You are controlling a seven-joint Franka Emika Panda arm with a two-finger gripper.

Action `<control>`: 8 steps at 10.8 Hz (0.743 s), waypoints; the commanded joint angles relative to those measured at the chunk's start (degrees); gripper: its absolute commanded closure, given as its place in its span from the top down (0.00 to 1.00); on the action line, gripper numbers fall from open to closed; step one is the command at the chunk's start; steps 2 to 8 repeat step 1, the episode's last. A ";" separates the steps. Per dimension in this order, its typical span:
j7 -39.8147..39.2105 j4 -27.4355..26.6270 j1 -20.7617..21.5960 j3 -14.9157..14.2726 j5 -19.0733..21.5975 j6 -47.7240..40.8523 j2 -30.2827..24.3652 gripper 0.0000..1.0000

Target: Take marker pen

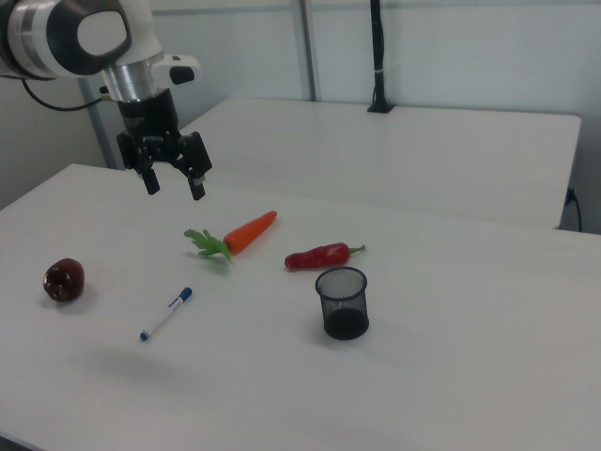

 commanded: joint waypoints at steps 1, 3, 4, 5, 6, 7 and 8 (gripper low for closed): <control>-1.19 -1.06 -1.47 0.34 0.46 -1.25 -2.10 1.00; -1.19 -1.06 -1.47 0.34 0.46 -1.25 -2.10 1.00; -1.19 -1.06 -1.47 0.34 0.46 -1.25 -2.10 1.00; -1.19 -1.06 -1.47 0.34 0.46 -1.25 -2.10 1.00; -1.19 -1.06 -1.47 0.34 0.46 -1.25 -2.10 1.00; -1.19 -1.06 -1.47 0.34 0.46 -1.25 -2.10 1.00; -1.19 -1.06 -1.47 0.34 0.46 -1.25 -2.10 1.00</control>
